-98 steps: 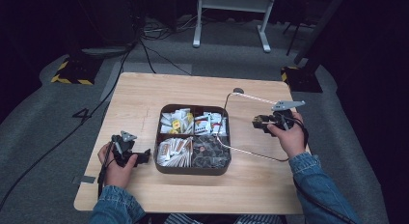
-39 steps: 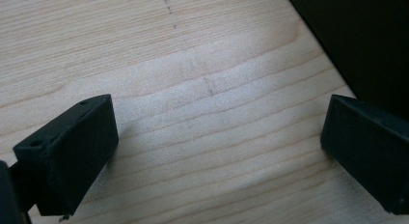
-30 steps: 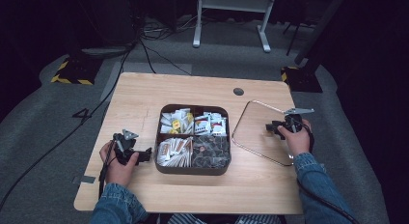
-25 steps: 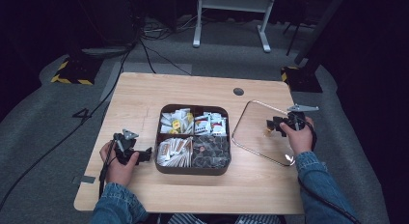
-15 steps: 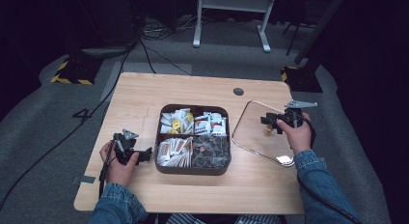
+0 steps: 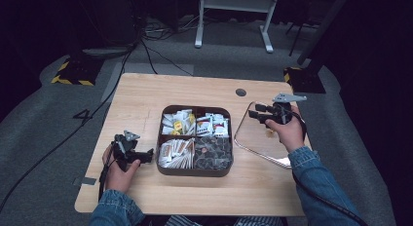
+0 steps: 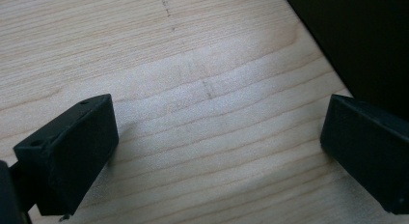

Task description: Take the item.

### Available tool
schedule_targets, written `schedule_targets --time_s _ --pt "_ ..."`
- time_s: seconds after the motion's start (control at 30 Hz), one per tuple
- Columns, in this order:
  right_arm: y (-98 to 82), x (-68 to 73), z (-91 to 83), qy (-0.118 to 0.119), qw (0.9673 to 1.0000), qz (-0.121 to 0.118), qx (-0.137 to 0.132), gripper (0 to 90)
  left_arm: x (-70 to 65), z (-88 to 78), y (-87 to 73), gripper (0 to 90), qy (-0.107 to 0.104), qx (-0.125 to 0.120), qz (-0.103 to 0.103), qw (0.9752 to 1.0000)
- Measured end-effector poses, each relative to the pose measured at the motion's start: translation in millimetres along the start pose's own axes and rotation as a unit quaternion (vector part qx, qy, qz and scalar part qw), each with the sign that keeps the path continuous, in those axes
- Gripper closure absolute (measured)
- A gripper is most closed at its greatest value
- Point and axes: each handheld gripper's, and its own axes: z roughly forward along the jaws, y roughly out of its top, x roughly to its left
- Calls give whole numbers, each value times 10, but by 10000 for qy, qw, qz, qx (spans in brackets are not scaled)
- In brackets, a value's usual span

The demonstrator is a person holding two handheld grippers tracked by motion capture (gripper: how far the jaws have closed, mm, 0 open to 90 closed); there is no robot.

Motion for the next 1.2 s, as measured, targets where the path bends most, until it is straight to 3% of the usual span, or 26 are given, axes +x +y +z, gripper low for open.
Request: schedule_targets --time_s 0.13,0.23,0.47,0.53,0.67,0.97,1.2 --pt "71 77 70 113 9999 -63 8 511 0 0 0 1 1 1 1 10000" --pt "143 176 140 255 9995 -81 161 545 0 -1 0 1 0 1 -1 10000" --pt "217 346 268 465 9988 -35 135 552 0 -1 0 1 1 2 0 10000" --pt "231 418 347 563 9983 134 97 540 0 -1 0 1 2 2 2 10000" --pt "260 464 450 631 9980 95 23 497 0 -1 0 1 0 2 1 10000" --pt "243 565 653 778 9954 430 350 539 0 -1 0 1 0 2 2 10000" --pt "205 680 793 953 9928 486 537 546 0 0 0 1 0 1 0 10000"
